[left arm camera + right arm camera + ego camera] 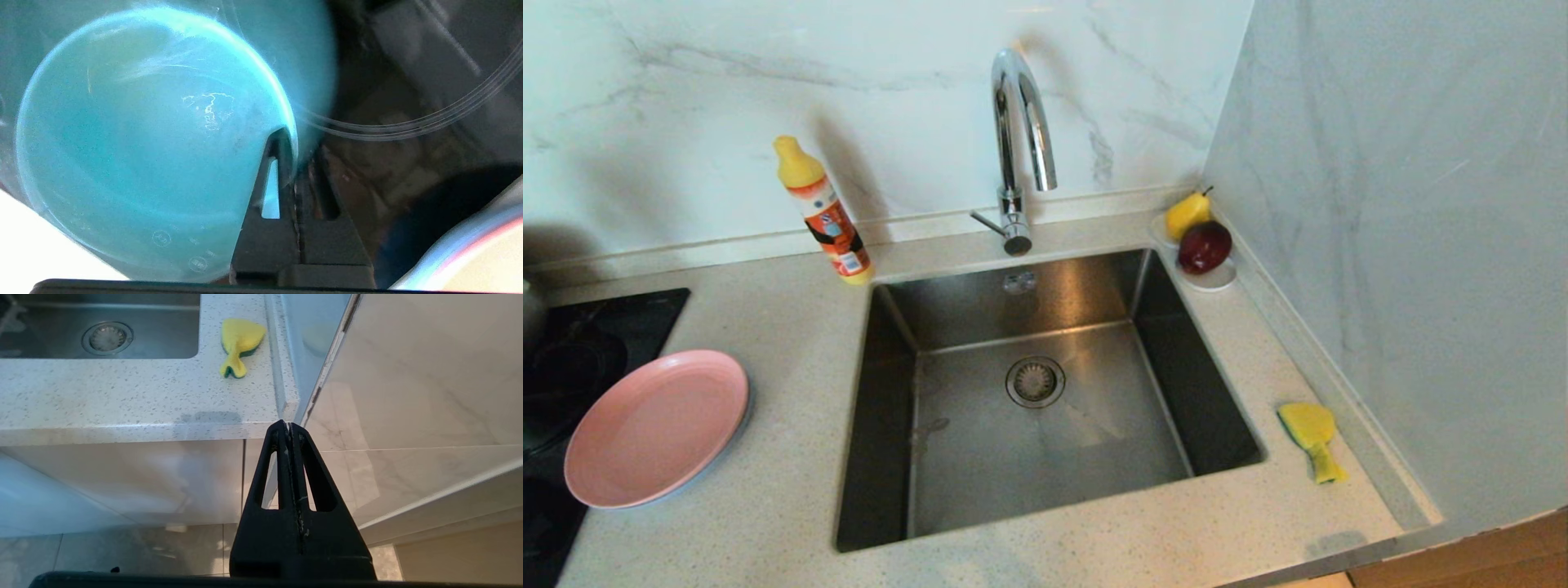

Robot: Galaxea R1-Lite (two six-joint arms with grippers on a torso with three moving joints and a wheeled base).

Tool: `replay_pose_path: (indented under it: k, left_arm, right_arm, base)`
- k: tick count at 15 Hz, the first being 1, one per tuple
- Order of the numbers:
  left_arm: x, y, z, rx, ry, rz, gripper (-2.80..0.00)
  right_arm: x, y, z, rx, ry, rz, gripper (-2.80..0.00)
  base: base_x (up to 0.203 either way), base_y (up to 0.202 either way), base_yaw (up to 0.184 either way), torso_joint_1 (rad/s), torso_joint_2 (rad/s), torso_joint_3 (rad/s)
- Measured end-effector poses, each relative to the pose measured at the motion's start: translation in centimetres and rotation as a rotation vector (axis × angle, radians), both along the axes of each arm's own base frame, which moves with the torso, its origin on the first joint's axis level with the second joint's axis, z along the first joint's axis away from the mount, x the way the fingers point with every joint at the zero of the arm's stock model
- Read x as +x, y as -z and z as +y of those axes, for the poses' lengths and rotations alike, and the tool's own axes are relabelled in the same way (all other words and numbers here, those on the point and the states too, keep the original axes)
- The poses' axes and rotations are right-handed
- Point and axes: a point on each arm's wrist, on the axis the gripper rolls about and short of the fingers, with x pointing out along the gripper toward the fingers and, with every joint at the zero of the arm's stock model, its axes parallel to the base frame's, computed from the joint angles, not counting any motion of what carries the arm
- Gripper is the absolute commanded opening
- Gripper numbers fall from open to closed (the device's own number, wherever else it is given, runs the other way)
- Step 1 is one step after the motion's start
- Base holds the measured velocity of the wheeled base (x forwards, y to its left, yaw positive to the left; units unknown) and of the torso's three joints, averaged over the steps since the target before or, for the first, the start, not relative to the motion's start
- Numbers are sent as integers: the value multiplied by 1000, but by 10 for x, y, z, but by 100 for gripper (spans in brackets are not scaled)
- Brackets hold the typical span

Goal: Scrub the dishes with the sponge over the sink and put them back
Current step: Place the bowl on the plate

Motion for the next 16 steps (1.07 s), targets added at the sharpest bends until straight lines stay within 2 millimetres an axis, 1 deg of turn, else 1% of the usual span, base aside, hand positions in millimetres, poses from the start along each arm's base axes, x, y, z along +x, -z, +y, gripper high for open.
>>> replay_pose_path:
  k: [4,10,13,16]
  left_arm:
    - [-2,-3,-4,-7,1,4,-280]
    - [-10,-21,-18,3,13,-17,-280]
    - [-16,-37,-32,-6,38,-12,-280]
    - [-24,-55,-53,-13,100,-9,-280]
  right_arm:
    - [0,0,0,0,0,0,-280]
    - [0,0,0,0,0,0,-280]
    - [0,0,0,0,0,0,-280]
    - [0,0,0,0,0,0,-280]
  base:
    - [0,0,0,0,0,0]
    - [0,0,0,0,0,0]
    - [0,0,0,0,0,0]
    - [0,0,0,0,0,0]
